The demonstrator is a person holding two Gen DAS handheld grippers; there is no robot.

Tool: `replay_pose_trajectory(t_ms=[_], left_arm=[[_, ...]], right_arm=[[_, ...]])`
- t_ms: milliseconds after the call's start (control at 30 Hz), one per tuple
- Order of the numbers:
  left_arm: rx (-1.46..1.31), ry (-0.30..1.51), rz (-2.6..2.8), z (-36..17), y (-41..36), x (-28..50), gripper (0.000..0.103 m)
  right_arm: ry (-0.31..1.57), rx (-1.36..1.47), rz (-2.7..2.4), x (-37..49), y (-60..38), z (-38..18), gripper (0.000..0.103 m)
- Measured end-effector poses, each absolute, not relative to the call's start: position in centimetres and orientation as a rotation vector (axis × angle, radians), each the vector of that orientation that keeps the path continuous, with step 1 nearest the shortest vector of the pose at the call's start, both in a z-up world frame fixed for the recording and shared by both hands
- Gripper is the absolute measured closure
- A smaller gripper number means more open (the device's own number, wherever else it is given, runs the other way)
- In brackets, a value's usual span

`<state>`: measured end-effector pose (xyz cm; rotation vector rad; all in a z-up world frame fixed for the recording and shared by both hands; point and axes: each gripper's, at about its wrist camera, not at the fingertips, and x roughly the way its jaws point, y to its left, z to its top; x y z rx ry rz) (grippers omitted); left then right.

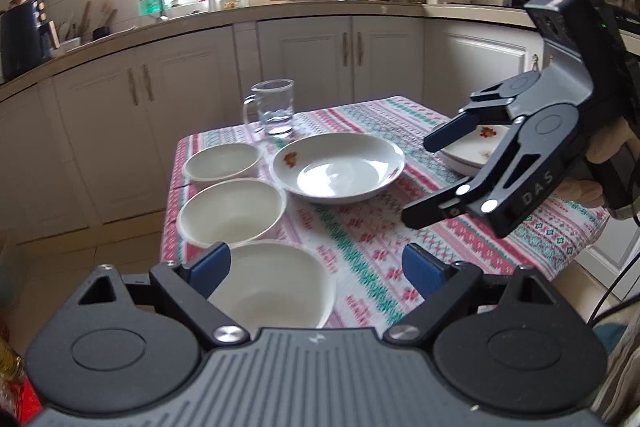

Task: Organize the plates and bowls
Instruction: 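Move the right gripper to the rim of another white flower plate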

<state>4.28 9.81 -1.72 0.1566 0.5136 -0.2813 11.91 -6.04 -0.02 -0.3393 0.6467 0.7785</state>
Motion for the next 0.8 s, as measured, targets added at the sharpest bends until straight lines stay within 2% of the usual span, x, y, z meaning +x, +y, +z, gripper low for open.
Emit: replay_pose_trajectory(t_ms=[433, 800], left_arm=[[0.121, 0.555, -0.213, -3.5, 1.2, 13.2, 0.01], [0.059, 0.676, -0.082, -7.0, -0.1, 17.4, 0.01]], right_arm=[[0.654, -0.401, 0.698, 18.8, -11.3, 1.4, 0.0], [0.709, -0.47, 0.807, 23.9, -13.1, 0.2, 0.0]])
